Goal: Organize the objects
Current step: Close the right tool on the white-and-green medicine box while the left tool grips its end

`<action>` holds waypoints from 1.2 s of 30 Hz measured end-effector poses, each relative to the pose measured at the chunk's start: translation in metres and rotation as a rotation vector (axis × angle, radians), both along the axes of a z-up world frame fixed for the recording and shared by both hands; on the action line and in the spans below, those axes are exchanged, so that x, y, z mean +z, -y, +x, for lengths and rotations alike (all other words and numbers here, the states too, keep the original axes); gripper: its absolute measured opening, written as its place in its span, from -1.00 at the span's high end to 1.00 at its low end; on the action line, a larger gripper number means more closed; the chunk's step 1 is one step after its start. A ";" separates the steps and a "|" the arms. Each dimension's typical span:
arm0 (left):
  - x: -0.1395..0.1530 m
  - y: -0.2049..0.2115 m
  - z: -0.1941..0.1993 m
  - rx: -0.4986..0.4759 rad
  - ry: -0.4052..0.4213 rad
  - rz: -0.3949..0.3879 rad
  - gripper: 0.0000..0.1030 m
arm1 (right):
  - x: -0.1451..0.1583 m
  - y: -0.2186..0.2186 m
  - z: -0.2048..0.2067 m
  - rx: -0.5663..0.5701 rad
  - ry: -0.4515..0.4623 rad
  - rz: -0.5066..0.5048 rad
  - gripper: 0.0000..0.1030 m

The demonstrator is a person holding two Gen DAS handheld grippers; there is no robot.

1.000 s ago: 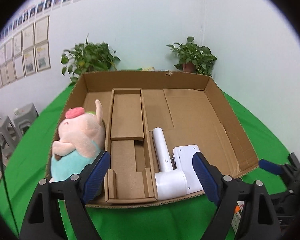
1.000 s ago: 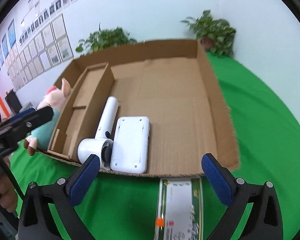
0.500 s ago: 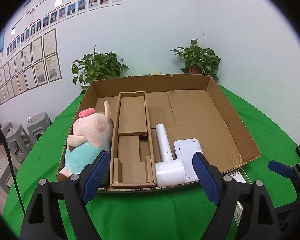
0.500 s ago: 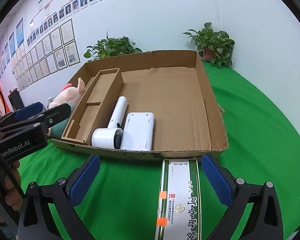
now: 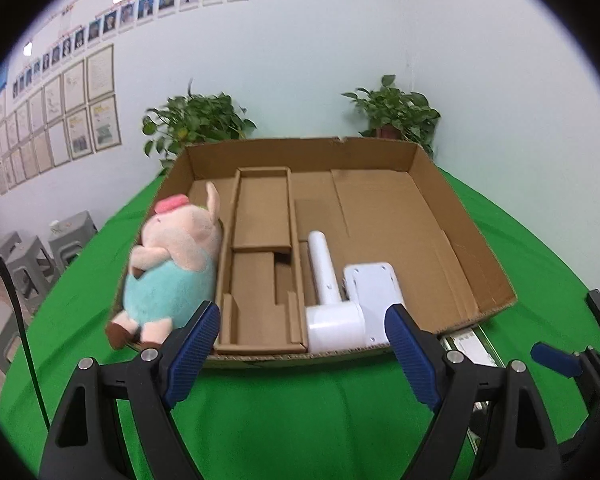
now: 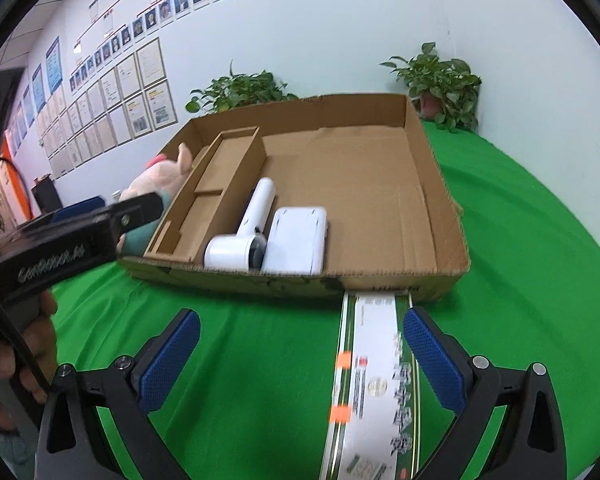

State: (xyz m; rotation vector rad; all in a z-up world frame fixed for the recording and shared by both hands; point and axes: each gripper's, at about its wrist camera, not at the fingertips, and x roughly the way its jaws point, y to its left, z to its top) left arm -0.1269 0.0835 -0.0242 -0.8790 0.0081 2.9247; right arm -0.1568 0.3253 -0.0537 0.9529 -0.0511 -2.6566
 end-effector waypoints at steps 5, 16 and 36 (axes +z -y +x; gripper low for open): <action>-0.025 -0.002 -0.001 -0.144 0.134 0.097 -0.64 | -0.029 -0.008 0.026 0.075 0.098 0.016 -0.99; -0.068 -0.021 -0.002 -0.292 0.329 0.275 -0.64 | -0.065 -0.047 0.036 -0.023 0.199 0.066 -0.64; -0.105 -0.016 0.002 -0.391 0.510 0.493 -0.62 | -0.060 0.017 0.061 0.177 0.159 0.172 -0.63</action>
